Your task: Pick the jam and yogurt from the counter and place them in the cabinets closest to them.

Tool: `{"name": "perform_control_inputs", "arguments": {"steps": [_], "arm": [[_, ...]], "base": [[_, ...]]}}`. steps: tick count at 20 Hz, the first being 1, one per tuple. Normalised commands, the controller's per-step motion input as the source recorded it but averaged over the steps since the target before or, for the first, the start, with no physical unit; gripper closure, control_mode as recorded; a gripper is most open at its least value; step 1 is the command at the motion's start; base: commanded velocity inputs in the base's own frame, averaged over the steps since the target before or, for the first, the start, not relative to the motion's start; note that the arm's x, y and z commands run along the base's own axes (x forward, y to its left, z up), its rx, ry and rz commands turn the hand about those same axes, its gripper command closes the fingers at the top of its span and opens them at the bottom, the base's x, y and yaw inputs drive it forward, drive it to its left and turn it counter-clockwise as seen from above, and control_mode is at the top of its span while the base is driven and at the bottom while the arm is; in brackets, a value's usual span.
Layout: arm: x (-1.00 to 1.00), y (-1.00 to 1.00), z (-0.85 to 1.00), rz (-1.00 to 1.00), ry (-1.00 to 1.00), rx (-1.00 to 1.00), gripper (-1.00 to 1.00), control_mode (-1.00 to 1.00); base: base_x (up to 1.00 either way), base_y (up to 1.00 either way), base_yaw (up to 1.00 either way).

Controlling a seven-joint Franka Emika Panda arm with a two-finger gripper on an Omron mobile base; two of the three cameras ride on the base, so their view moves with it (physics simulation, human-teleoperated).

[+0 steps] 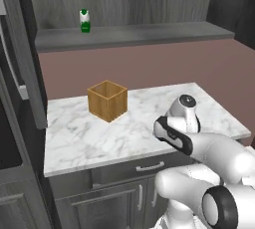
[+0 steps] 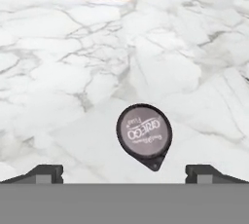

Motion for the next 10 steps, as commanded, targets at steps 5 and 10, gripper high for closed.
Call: {"name": "perform_control_inputs", "arguments": {"steps": [5,10], "arm": [[0.00,0.00,-0.47,0.00,-0.03,0.00,-1.00,-1.00],[0.00,0.00,-0.43,0.00,-0.02,0.00,-1.00,-1.00]], "base": [[0.00,0.00,0.00],[0.00,0.00,0.00]]}}
